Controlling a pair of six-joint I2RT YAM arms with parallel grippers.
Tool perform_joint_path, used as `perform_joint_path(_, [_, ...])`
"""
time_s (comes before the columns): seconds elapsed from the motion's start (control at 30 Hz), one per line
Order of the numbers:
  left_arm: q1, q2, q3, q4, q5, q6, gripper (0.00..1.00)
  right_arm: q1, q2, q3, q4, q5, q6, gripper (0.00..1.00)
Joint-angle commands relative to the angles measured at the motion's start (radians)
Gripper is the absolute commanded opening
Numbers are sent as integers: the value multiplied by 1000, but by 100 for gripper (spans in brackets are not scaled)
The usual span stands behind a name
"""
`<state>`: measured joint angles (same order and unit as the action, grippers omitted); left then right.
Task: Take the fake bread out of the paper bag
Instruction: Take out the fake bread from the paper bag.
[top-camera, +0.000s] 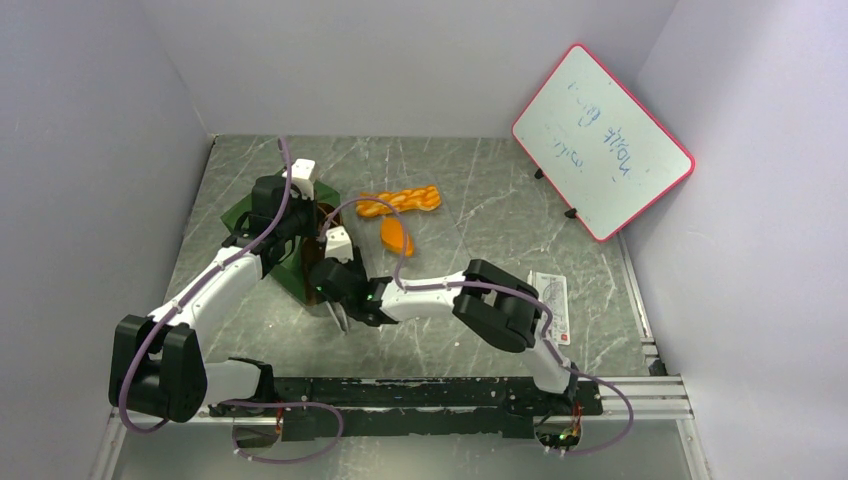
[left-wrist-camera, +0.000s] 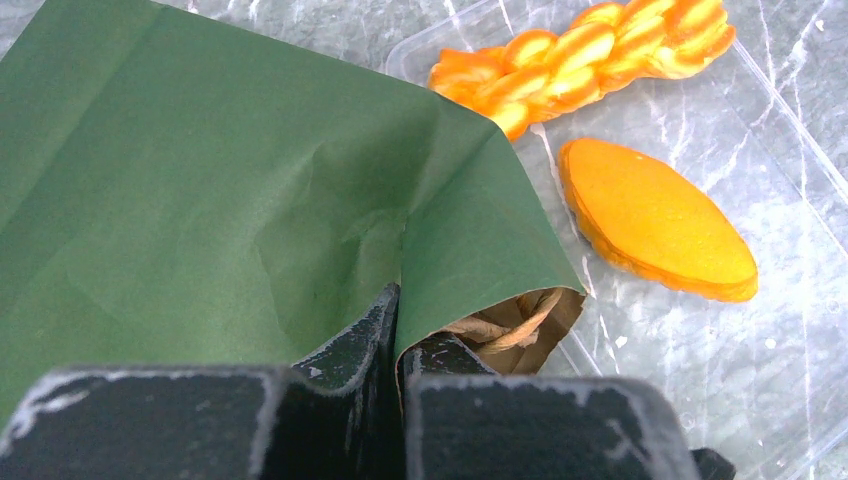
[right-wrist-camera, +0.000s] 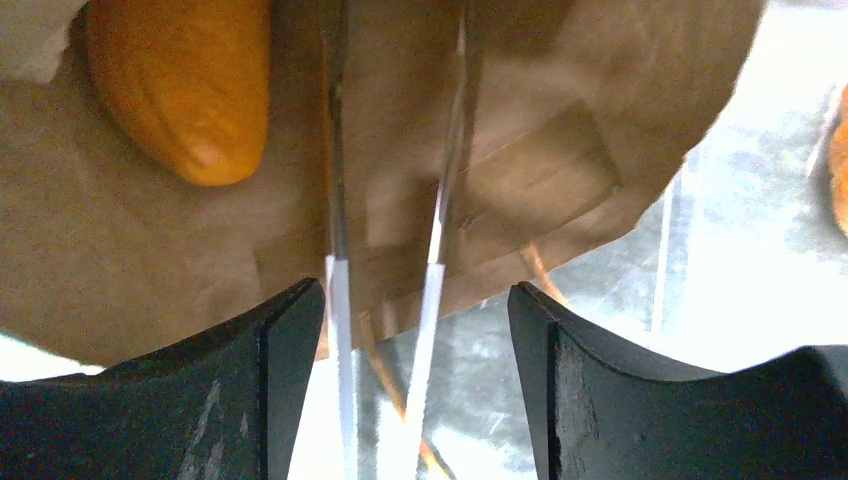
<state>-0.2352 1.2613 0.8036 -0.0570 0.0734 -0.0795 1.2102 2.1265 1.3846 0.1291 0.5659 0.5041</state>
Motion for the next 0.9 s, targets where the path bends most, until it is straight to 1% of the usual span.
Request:
perform_joint_path(0.0, [8, -13, 9, 25, 41, -20, 7, 20, 15, -9, 8, -15, -6, 72])
perform_joint_path(0.23, [8, -11, 5, 30, 50, -28, 7, 20, 45, -17, 34, -5, -13, 72])
perform_joint_path(0.4, [8, -11, 2, 31, 53, -29, 7, 20, 90, 11, 42, 5, -35, 71])
perform_joint_path(0.57, [8, -8, 0, 33, 53, -28, 7, 20, 122, 35, 47, 9, -47, 69])
perform_joint_path(0.63, [8, -7, 2, 36, 54, -29, 7, 21, 132, 42, 44, 15, -49, 64])
perform_joint_path(0.67, [8, -5, 1, 37, 55, -29, 7, 20, 132, 42, 46, 20, -51, 60])
perform_joint_path(0.73, [8, -7, 0, 36, 53, -29, 7, 19, 121, 25, 63, 19, -54, 47])
perform_joint_path(0.77, [8, -7, 0, 37, 51, -29, 7, 18, 112, 15, 68, 17, -54, 43])
perform_joint_path(0.8, [8, -8, 0, 36, 48, -29, 7, 18, 107, 10, 67, 18, -53, 40])
perform_joint_path(0.87, [8, -12, -1, 35, 41, -32, 7, 19, 85, -6, 70, 22, -50, 31])
